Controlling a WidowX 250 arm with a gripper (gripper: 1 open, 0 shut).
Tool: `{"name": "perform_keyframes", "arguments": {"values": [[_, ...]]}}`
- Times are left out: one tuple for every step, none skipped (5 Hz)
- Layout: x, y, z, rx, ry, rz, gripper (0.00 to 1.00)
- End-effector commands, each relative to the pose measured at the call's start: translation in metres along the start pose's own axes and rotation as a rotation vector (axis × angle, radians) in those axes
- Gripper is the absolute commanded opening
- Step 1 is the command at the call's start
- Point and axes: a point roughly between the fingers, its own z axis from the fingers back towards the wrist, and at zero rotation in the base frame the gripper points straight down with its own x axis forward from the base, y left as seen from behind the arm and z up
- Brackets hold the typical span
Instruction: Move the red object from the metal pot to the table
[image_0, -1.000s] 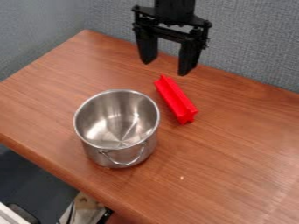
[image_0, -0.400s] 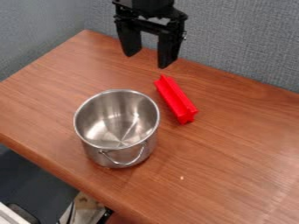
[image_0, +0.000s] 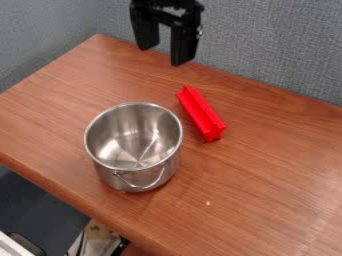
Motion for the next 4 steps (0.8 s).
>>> {"name": "perform_keyframes", "arguments": {"values": [[0.009,-0.013,0.006,0.005,-0.077,0.016,1.0],[0.007,-0.026,-0.003,0.003,-0.111,0.106,1.0],[0.011,-0.032,-0.004,0.004,-0.141,0.152,1.0],[0.006,-0.027,-0.023,0.004,-0.168,0.204,1.0]]}}
